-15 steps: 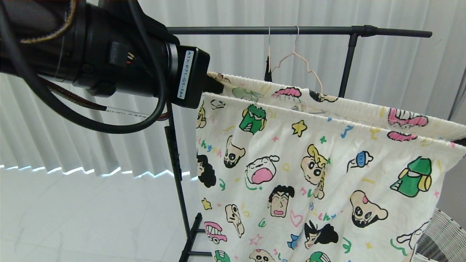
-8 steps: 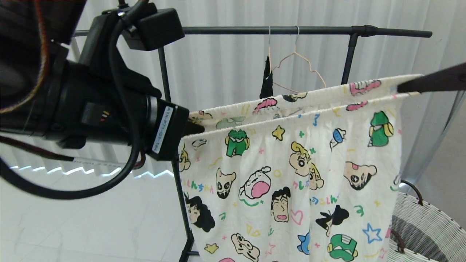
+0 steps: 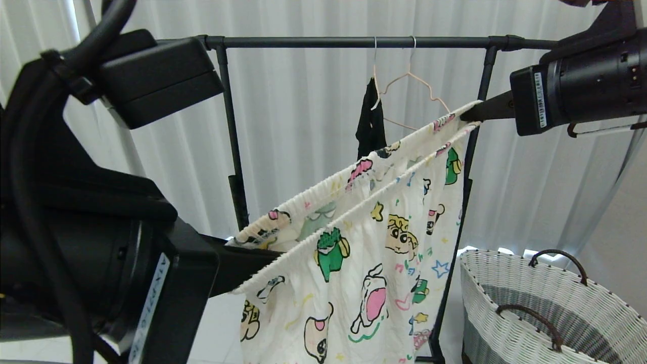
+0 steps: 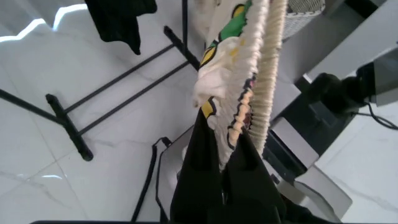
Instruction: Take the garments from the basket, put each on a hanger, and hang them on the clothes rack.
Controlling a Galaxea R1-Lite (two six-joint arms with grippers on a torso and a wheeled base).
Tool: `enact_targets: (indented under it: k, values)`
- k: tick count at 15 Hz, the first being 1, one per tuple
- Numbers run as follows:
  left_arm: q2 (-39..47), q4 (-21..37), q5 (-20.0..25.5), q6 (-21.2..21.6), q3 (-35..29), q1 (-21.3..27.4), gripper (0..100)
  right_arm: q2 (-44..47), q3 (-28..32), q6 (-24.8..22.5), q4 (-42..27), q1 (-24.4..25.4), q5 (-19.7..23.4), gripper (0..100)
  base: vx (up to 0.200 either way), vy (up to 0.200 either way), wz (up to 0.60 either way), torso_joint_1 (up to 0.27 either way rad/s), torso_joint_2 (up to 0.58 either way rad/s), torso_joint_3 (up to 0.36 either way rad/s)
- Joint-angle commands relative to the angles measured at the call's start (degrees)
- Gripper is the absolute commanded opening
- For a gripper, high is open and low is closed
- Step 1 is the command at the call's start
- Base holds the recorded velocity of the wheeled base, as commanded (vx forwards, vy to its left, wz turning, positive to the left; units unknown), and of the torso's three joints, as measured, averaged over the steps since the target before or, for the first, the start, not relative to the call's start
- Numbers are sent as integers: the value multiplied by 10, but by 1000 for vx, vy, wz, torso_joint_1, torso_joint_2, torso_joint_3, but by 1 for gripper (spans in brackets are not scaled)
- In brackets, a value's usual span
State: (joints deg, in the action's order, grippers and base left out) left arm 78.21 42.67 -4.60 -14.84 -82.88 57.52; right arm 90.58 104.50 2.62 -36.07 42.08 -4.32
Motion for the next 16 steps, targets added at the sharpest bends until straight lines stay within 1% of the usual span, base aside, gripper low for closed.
enact_targets:
  k: [1,2,4,5,6,7,8,9,10,16]
  values:
    - [-7,0,-1,1,5,4,0,7,1,0,1,0,0,0,0,0,0,0,0,0]
    - [-6,0,-2,6,4,2,0,0,0,1,0,0,-1,0,0,0,0,0,0,0]
    - [-5,0,-16,34,1,-14,0,-15,-4,1,-10,-1,-1,0,0,0,0,0,0,0]
    - [2,0,-35,77,3,-51,0,-29,-6,1,-38,-3,-2,0,0,0,0,0,0,0]
    - [12,-4,-40,115,0,-81,0,-41,-7,1,-65,-8,-2,0,0,0,0,0,0,0]
    - [26,-22,-40,150,-6,-111,0,-53,-7,1,-94,-8,-1,0,0,0,0,0,0,0]
    - [44,-64,-40,176,-11,-134,0,-66,-8,2,-117,-8,0,0,0,0,0,0,0,0]
    - [58,-105,-40,191,-11,-149,0,-79,-9,3,-138,-7,1,0,0,0,0,0,0,0]
    - [62,-134,-40,196,-11,-152,0,-87,-9,3,-157,-6,3,0,0,0,0,0,0,0]
    - [58,-138,-37,195,-3,-151,0,-86,-8,1,-160,-5,-2,0,0,0,0,0,0,0]
